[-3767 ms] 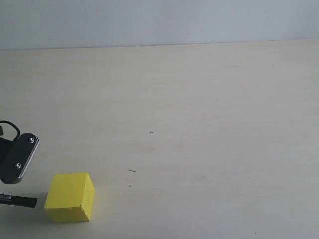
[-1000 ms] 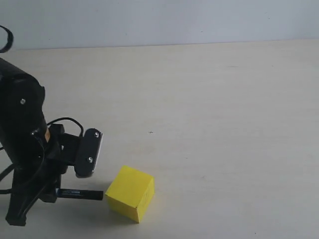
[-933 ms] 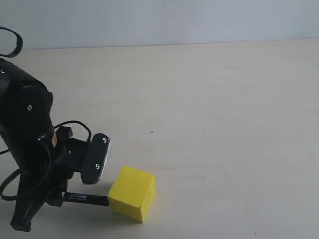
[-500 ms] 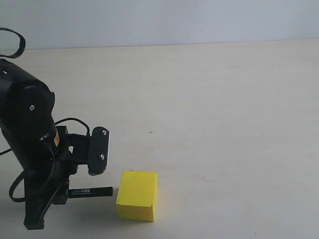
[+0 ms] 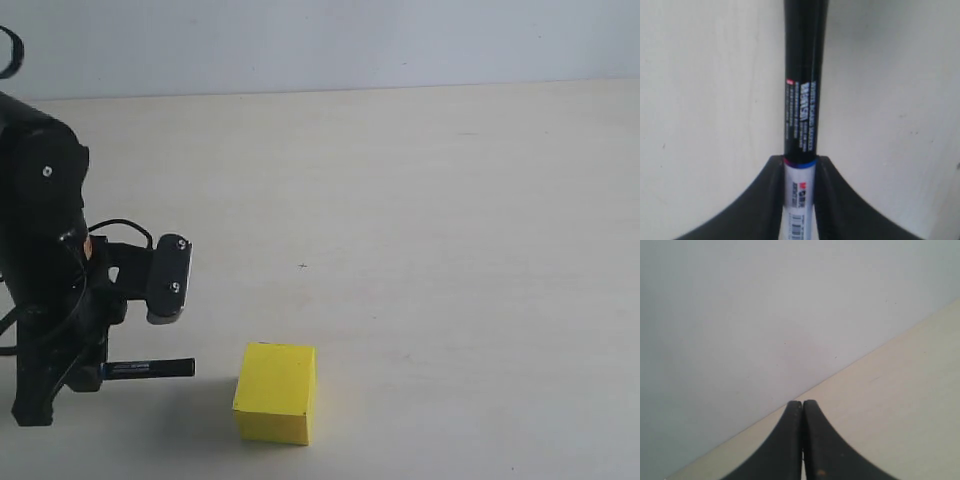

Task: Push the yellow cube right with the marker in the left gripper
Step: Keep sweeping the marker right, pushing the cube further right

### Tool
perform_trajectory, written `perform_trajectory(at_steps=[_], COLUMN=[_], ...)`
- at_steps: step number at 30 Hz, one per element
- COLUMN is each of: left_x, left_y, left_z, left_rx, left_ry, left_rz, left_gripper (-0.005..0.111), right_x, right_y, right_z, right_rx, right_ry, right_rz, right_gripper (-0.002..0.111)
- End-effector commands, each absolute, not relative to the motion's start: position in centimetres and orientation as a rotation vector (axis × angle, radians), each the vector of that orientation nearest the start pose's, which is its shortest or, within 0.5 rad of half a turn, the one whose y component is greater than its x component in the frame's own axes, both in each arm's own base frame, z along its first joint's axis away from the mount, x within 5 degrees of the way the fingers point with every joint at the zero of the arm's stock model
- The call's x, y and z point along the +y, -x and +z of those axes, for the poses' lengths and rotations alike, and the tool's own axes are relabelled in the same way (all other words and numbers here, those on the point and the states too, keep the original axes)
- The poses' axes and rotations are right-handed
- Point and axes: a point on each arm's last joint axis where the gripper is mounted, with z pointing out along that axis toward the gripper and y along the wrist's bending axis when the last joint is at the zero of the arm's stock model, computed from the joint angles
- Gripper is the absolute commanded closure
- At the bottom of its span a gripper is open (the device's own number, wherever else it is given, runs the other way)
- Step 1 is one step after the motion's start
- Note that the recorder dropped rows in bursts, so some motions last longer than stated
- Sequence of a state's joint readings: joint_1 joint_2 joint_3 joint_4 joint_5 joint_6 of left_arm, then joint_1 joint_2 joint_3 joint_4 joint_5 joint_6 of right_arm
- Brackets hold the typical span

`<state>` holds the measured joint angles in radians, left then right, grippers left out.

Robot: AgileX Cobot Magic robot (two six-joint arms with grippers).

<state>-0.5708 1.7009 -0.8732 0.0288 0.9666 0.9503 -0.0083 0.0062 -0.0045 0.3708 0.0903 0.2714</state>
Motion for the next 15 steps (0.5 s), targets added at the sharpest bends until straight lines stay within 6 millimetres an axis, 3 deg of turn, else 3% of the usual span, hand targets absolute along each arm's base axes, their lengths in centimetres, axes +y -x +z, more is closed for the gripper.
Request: perform_trajectory(at_steps=[1, 7, 15], left_x=[-13.77, -14.26, -14.49], left_y=[-22.7, -22.68, -22.29], left_z=[15.58, 15.42, 15.44], left_rx=[2.325, 2.197, 2.201], left_ry=[-2.29, -2.355, -2.381], left_rz=[-0.104, -0.16, -0.171], left_gripper=[0.107, 0.107, 0.107], right_x=[0.21, 0.21, 0.21], right_y=[-5.65, -5.65, -5.65], right_z=[20.58, 20.58, 20.58], right_rx=[1.515, 1.515, 1.515], right_ry=[-0.474, -0.474, -0.474], right_rz=[0.504, 0.504, 0.504], right_gripper=[0.108, 0.108, 0.108])
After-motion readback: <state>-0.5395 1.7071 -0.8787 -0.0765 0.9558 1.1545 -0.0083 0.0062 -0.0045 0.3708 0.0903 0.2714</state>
